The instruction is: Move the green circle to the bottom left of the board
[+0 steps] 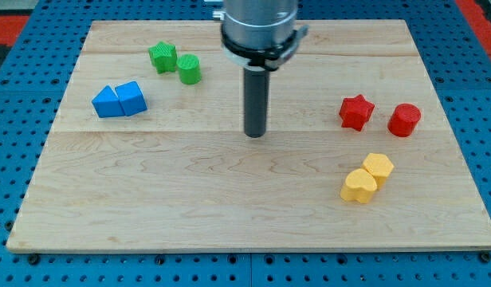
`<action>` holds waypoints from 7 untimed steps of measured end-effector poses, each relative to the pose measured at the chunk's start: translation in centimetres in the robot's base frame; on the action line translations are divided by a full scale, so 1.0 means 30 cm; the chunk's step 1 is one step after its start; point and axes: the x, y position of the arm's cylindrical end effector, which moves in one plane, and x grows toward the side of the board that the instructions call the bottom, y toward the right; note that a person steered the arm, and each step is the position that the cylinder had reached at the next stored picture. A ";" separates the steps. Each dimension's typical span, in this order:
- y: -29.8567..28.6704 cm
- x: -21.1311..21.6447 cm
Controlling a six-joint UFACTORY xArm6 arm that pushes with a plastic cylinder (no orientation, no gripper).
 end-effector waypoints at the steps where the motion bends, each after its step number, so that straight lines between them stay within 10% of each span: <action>1: -0.042 -0.017; 5: -0.046 -0.279; 7: -0.232 -0.782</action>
